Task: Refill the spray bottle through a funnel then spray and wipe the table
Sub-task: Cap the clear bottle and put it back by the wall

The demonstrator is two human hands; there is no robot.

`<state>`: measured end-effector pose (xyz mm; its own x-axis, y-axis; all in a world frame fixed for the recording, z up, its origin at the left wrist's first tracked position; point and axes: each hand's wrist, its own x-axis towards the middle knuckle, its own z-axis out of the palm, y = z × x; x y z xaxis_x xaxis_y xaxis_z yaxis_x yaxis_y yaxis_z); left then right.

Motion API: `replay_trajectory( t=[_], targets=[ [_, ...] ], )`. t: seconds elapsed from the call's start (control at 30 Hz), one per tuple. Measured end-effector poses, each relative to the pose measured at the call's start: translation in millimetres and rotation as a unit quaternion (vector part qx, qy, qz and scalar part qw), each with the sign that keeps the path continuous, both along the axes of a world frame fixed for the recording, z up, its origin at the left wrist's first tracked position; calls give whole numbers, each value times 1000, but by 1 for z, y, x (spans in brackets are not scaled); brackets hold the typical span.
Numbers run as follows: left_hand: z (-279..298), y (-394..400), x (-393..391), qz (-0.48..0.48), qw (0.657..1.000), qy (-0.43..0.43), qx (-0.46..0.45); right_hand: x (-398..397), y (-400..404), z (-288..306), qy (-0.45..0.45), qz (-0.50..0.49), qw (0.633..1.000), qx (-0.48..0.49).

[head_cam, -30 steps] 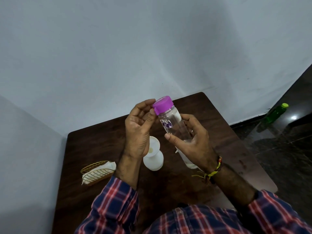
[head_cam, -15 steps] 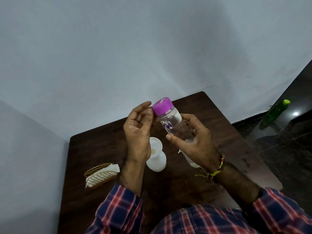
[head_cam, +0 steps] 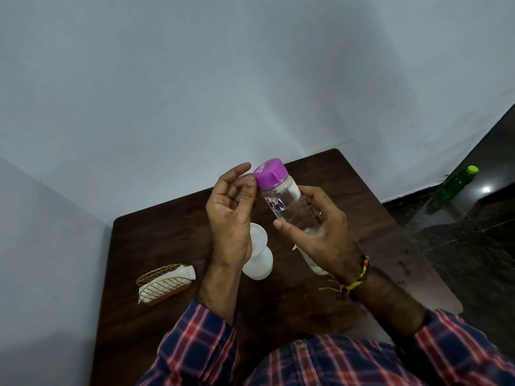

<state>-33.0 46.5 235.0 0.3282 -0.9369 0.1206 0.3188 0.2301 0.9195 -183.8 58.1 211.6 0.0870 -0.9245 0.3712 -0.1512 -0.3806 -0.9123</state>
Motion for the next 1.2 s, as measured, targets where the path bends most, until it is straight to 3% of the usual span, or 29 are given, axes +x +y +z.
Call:
replay_trajectory(
  t=[0.13, 0.33, 0.5, 0.67, 0.83, 1.03, 1.2],
  targets=[
    [9, 0, -4, 8, 999, -30, 9, 2, 0, 0, -1, 8, 1000, 0],
    [9, 2, -2, -29, 999, 1, 21, 1, 0, -1, -6, 14, 1000, -1],
    [8, 4, -6, -29, 998, -60, 7, 2, -1, -2, -13, 26, 1000, 6],
    [3, 4, -3, -77, 997, 9, 10, 2, -1, -3, -18, 39, 999, 21],
    [8, 3, -6, -52, 999, -2, 13, 1, 0, -5, -42, 109, 991, 64],
    [0, 1, 0, -138, 987, 80, 20, -2, 1, -4, -44, 144, 983, 102],
    [-4, 1, -2, -21, 999, 38, 24, -3, 3, -5, -54, 123, 985, 107]
  ],
)
